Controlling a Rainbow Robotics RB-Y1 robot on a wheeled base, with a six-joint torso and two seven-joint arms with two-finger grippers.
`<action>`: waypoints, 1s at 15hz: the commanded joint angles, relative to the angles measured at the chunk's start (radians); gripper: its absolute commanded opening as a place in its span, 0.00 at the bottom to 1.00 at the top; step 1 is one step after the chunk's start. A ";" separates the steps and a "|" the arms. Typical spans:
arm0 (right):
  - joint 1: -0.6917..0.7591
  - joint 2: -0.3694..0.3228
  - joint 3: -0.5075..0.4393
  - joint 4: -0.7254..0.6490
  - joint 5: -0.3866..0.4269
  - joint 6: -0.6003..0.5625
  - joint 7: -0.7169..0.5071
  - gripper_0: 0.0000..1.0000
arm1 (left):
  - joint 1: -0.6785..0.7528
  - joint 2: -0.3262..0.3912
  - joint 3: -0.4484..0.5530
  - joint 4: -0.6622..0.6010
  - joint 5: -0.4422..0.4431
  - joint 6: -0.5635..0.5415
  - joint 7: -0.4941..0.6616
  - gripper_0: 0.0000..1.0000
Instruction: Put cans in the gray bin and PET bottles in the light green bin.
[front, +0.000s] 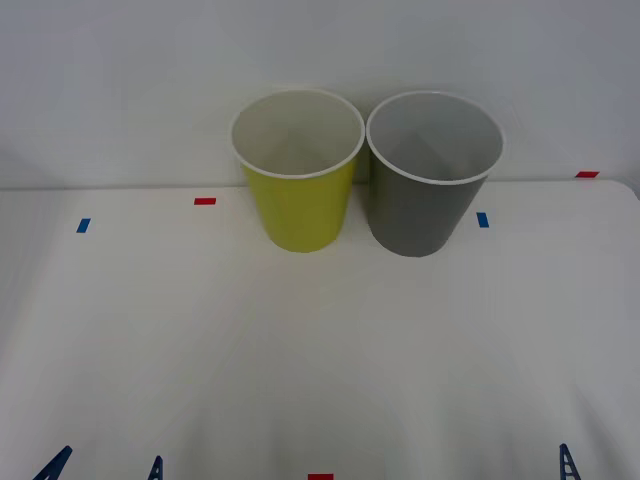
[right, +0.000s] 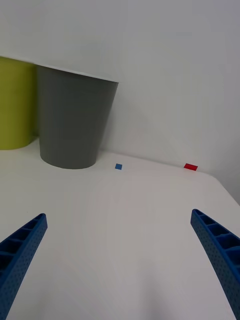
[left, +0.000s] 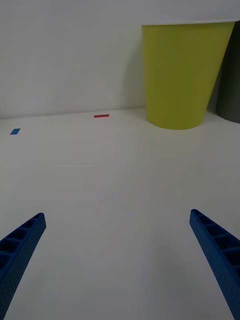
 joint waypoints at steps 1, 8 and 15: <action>0.000 0.000 0.000 0.000 0.000 0.000 0.000 1.00 | 0.000 0.000 0.000 0.000 0.000 0.000 0.000 1.00; 0.000 0.000 0.000 0.000 0.000 0.000 0.000 1.00 | 0.000 0.000 0.000 0.000 0.000 0.000 0.000 1.00; 0.000 0.000 0.000 0.000 0.000 0.000 0.000 1.00 | 0.000 0.000 0.000 0.000 0.000 0.000 0.000 1.00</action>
